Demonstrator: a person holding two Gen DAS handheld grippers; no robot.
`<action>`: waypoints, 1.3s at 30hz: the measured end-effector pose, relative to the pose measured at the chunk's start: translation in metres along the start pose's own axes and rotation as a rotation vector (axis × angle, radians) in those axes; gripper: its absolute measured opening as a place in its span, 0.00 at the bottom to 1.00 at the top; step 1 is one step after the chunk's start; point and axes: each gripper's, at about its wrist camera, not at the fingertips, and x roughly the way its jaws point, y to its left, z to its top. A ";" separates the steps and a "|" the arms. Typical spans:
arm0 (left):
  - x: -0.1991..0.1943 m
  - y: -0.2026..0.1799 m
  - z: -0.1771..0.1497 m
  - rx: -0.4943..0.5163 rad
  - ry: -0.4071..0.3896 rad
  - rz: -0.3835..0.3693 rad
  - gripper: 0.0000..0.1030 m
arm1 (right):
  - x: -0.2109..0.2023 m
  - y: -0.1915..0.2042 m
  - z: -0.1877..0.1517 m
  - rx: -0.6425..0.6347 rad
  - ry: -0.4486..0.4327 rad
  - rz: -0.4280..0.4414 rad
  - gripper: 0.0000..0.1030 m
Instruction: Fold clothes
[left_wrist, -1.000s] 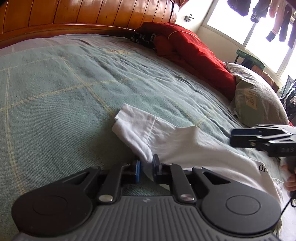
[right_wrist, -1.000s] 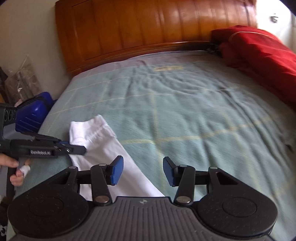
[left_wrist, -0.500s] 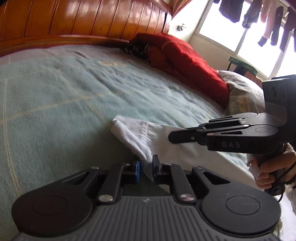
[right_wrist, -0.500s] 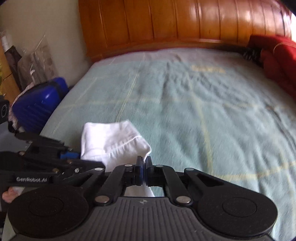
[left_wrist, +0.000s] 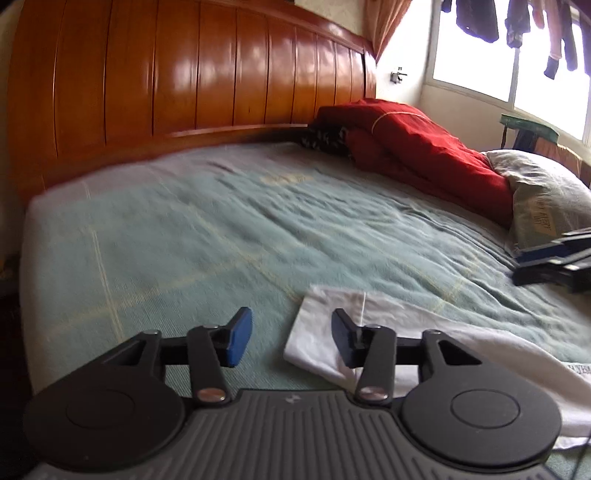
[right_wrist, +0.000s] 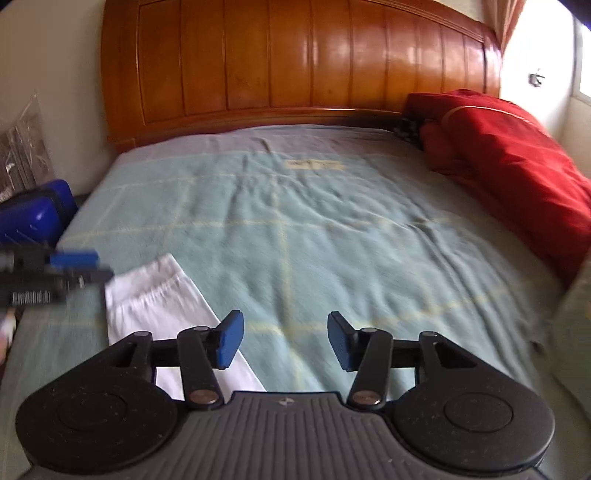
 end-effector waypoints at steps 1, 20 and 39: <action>-0.004 -0.005 0.003 0.022 -0.007 -0.003 0.51 | -0.014 -0.007 -0.007 0.015 0.016 -0.027 0.57; 0.015 -0.111 -0.047 0.338 0.186 -0.325 0.69 | -0.036 -0.056 -0.126 -0.050 0.190 -0.021 0.39; -0.021 -0.115 -0.034 0.391 0.218 -0.287 0.71 | -0.099 0.001 -0.136 -0.081 0.043 0.030 0.25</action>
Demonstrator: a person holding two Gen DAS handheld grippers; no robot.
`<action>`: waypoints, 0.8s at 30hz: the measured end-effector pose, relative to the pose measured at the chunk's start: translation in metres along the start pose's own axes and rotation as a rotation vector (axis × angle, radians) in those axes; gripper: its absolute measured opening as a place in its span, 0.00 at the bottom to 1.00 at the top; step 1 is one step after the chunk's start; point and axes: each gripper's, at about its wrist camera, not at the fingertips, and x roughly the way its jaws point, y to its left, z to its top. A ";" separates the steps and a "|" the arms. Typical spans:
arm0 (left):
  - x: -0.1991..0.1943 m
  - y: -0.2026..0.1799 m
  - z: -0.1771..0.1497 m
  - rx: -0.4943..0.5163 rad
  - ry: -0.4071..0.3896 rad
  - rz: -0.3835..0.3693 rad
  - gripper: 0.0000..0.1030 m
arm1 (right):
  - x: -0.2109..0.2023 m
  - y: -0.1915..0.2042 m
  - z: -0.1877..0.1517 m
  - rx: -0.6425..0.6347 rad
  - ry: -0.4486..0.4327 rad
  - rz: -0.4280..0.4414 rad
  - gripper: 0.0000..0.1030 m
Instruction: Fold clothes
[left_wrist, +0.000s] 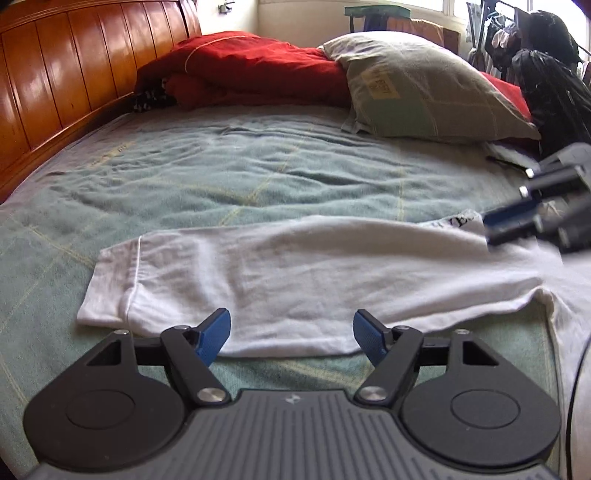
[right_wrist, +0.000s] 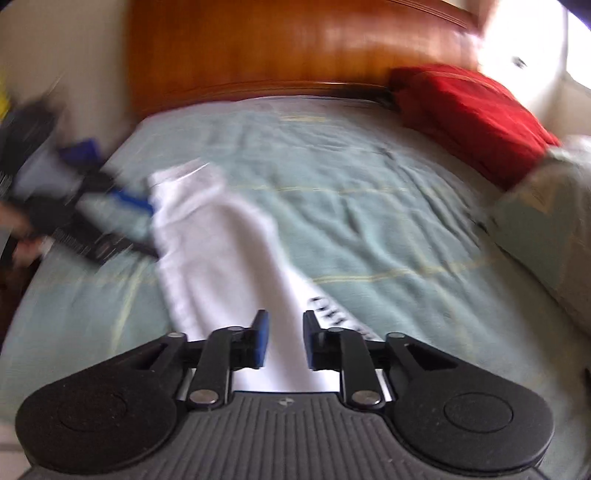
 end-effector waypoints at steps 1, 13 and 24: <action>0.001 0.001 0.002 -0.010 -0.009 -0.006 0.71 | 0.002 0.011 0.000 -0.051 0.008 -0.015 0.25; 0.027 0.021 -0.012 -0.083 0.039 -0.012 0.72 | 0.045 -0.025 0.001 -0.015 0.039 -0.049 0.30; 0.025 0.015 -0.010 -0.072 0.040 0.002 0.76 | 0.062 -0.048 0.004 0.048 0.014 -0.186 0.03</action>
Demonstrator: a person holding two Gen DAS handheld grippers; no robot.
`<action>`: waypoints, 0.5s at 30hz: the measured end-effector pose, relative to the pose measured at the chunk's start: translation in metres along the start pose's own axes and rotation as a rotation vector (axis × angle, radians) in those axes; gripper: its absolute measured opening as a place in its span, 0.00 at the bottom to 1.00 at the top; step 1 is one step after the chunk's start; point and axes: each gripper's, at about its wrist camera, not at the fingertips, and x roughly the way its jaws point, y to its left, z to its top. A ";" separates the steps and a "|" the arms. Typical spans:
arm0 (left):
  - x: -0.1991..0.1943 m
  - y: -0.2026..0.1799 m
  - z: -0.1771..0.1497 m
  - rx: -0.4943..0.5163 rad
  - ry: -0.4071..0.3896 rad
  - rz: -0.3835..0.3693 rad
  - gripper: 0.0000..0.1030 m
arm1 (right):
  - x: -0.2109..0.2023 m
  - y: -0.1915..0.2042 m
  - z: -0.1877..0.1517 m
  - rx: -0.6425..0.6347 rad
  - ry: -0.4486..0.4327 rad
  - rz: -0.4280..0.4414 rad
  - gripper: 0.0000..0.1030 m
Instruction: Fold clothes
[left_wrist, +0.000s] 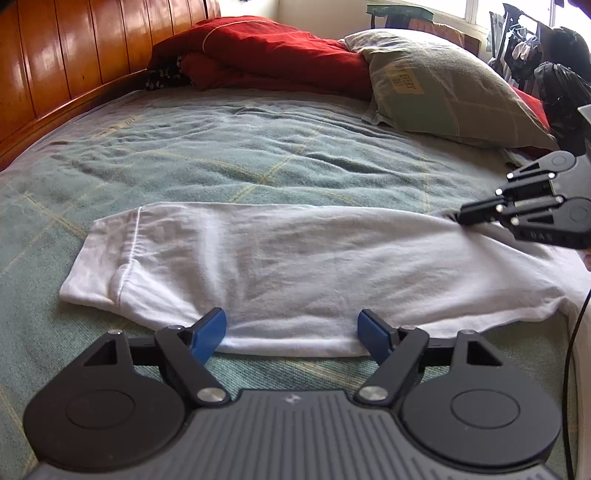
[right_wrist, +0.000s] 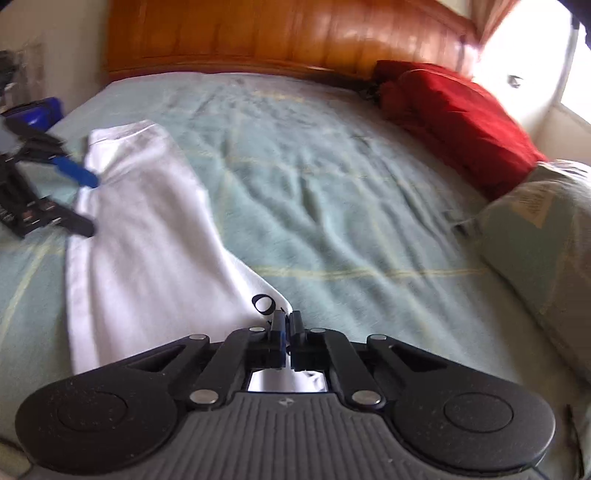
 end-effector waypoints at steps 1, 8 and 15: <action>-0.001 0.000 0.001 0.000 0.006 0.001 0.76 | 0.000 0.000 0.001 0.005 -0.005 -0.019 0.03; -0.017 -0.010 0.014 0.025 -0.015 -0.030 0.76 | -0.043 -0.024 -0.003 0.180 -0.043 -0.042 0.40; 0.008 -0.046 0.039 0.073 -0.036 -0.070 0.76 | -0.104 -0.035 -0.053 0.437 -0.020 -0.048 0.73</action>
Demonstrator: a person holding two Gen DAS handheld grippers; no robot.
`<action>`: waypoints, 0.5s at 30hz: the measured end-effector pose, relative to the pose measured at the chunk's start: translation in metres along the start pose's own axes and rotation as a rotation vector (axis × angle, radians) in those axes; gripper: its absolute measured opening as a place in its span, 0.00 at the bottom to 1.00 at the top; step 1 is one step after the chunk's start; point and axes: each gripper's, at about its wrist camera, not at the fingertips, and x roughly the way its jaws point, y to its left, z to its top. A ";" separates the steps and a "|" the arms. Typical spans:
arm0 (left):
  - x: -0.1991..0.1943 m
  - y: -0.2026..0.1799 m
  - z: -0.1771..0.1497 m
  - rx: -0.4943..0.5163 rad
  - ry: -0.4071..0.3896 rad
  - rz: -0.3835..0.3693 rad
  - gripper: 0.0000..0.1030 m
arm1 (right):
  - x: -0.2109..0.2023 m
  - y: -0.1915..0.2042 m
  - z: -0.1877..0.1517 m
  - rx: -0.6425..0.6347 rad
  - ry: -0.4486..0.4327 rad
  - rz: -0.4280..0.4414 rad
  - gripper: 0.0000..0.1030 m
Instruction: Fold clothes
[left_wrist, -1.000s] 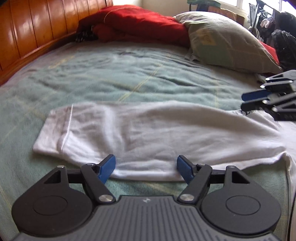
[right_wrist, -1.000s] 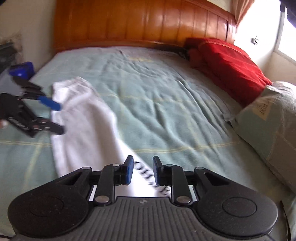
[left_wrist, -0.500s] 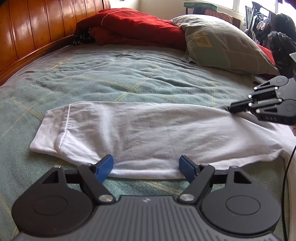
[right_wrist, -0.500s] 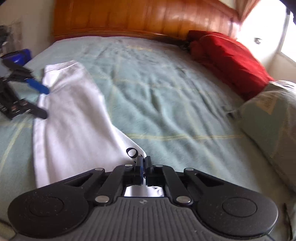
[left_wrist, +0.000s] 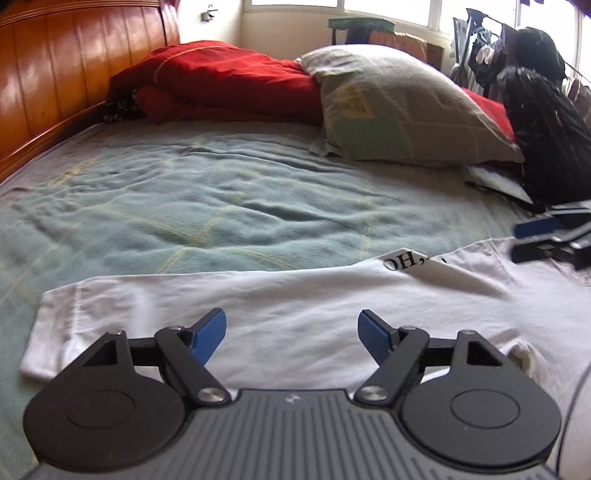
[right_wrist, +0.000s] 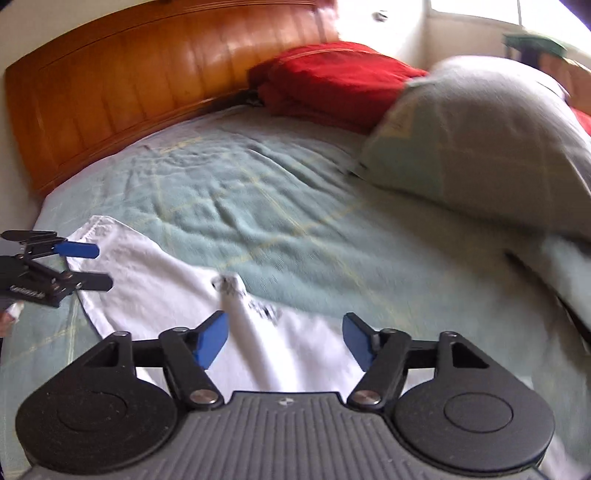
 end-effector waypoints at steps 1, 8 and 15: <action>0.010 -0.002 -0.002 -0.017 0.042 0.018 0.76 | -0.005 -0.001 -0.011 0.021 -0.006 -0.028 0.76; 0.008 -0.004 0.003 -0.102 0.141 0.054 0.77 | -0.022 -0.008 -0.076 0.181 -0.070 -0.091 0.93; 0.039 -0.034 0.034 -0.141 0.082 -0.064 0.78 | -0.020 -0.008 -0.097 0.192 -0.140 -0.059 0.98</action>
